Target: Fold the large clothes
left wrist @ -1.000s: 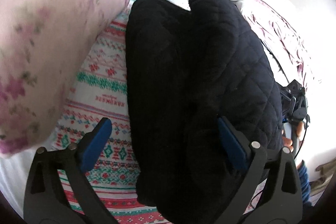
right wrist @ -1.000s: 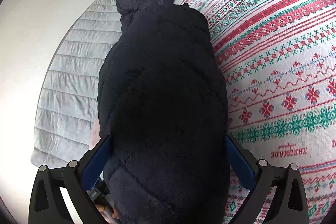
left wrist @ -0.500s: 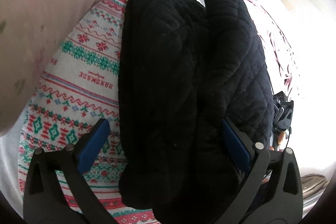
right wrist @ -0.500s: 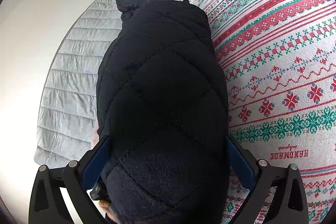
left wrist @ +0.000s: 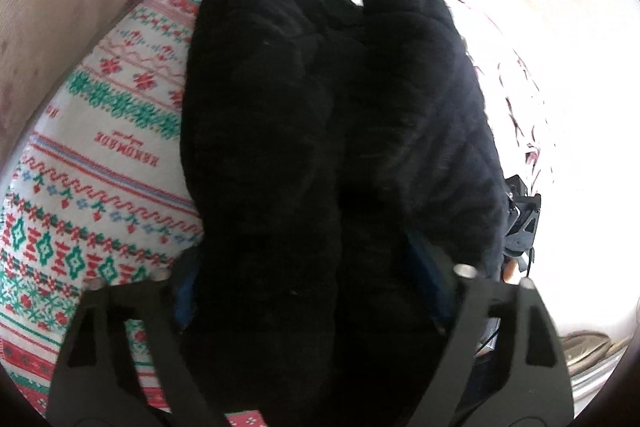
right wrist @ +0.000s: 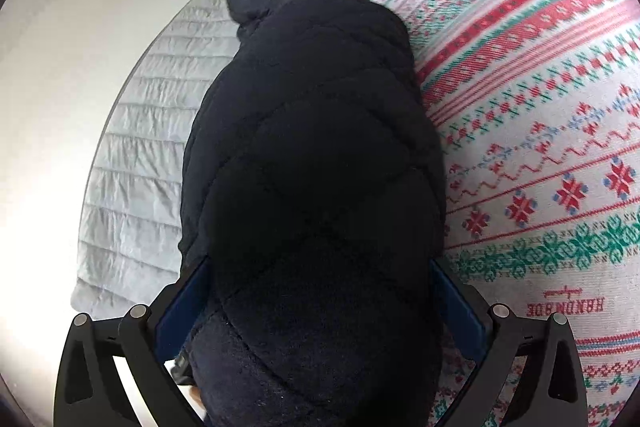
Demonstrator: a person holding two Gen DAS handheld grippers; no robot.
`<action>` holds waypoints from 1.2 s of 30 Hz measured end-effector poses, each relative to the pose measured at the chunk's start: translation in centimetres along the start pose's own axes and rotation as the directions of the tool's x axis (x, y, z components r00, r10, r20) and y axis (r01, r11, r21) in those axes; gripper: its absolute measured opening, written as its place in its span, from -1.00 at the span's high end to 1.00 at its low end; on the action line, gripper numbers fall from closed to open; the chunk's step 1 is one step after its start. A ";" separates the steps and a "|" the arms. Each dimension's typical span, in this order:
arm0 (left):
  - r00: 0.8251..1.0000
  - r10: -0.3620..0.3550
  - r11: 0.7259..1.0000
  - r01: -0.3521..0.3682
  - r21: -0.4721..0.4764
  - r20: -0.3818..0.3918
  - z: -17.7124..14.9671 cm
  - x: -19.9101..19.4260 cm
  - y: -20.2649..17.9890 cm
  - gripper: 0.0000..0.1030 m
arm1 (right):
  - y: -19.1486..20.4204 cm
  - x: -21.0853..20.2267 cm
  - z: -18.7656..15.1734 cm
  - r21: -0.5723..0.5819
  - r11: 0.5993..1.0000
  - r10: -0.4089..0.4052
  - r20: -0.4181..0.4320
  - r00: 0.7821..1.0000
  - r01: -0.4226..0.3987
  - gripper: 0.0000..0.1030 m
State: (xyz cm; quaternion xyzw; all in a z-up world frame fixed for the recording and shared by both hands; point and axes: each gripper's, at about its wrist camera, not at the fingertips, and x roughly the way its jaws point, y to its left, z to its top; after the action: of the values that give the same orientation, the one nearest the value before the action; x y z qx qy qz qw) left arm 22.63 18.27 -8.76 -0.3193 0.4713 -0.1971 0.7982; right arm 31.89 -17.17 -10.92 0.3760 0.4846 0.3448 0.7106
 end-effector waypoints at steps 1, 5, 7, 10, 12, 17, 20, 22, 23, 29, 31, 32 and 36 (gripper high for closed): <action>1.000 0.001 1.000 -0.001 0.008 0.009 -0.1 -0.1 -0.4 -0.36 | 0.4 0.0 -0.1 -0.020 1.000 -0.006 0.000 1.000 0.006 -1.00; 0.996 0.003 1.000 -0.005 0.015 0.088 -1.0 -1.1 -1.3 -0.07 | 2.6 -0.3 -0.4 -0.113 0.993 -0.024 0.017 1.000 0.025 -0.98; 0.992 0.007 1.000 -0.010 0.023 0.123 -1.1 -1.8 -2.0 -0.01 | 3.6 -0.7 -0.7 -0.151 0.988 -0.017 0.029 0.999 0.021 -0.95; 0.986 -0.016 0.999 0.009 0.043 0.166 -1.1 -2.4 -4.3 0.05 | 4.8 -1.7 -0.8 -0.193 0.981 0.012 0.049 0.999 -0.002 -0.90; 0.980 -0.041 0.998 0.030 0.060 0.193 -1.0 -3.3 -6.1 0.06 | 5.8 -2.6 -0.8 -0.219 0.976 0.031 0.060 0.998 -0.017 -0.89; 0.971 -0.102 0.991 0.079 0.110 0.215 -1.3 -3.8 -10.7 0.06 | 7.8 -6.6 -0.4 -0.257 0.966 0.066 0.105 0.992 -0.037 -0.89; 0.968 -0.141 0.983 0.112 0.149 0.206 -1.9 -3.2 -13.3 0.06 | 8.1 -11.2 -0.5 -0.285 0.958 0.067 0.155 0.986 -0.020 -0.89; 0.968 -0.165 0.976 0.133 0.170 0.189 -2.6 -2.2 -15.7 0.06 | 7.9 -13.9 -0.6 -0.289 0.957 0.058 0.188 0.981 -0.001 -0.89; 0.968 -0.180 0.972 0.148 0.183 0.175 -3.1 -1.2 -17.4 0.06 | 7.6 -15.4 -0.6 -0.289 0.957 0.054 0.204 0.977 0.007 -0.89; 0.968 -0.236 0.941 0.207 0.269 0.081 -6.5 5.5 -26.1 0.06 | 3.5 -27.2 -1.5 -0.256 0.963 0.007 0.324 0.946 0.080 -0.89; 0.968 -0.243 0.929 0.216 0.300 0.056 -7.6 7.9 -29.1 0.06 | 1.4 -31.3 -1.4 -0.224 0.968 -0.020 0.365 0.931 0.109 -0.89; 0.967 -0.251 0.920 0.227 0.319 0.036 -8.5 9.8 -31.2 0.06 | 0.7 -33.0 -1.3 -0.212 0.970 -0.031 0.384 0.923 0.121 -0.89; 0.960 -0.277 0.891 0.271 0.364 -0.039 -11.4 15.8 -37.1 0.06 | -2.9 -41.1 -0.8 -0.172 0.967 -0.087 0.465 0.881 0.186 -0.90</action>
State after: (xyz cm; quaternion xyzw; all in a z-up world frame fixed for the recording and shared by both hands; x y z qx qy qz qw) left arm 19.68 -21.76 3.14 -0.2299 0.3711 -0.3896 0.8110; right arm 19.51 -53.49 4.02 0.3328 0.2916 0.2458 0.8624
